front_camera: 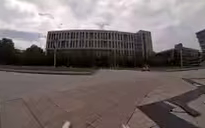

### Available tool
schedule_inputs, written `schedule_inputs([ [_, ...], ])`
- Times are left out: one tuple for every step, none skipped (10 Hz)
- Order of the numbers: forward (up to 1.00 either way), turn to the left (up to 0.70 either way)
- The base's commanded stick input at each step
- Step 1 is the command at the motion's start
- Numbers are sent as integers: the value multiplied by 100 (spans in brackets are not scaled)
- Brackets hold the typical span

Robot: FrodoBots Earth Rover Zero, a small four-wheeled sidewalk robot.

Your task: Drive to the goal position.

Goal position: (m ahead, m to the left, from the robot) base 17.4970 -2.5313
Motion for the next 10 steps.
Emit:
schedule_inputs([
  [70,-18],
  [70,-24],
  [70,-30],
  [70,-30],
  [70,-30],
  [70,-30],
  [70,-30],
  [70,-20],
  [70,-3],
  [70,-2],
])
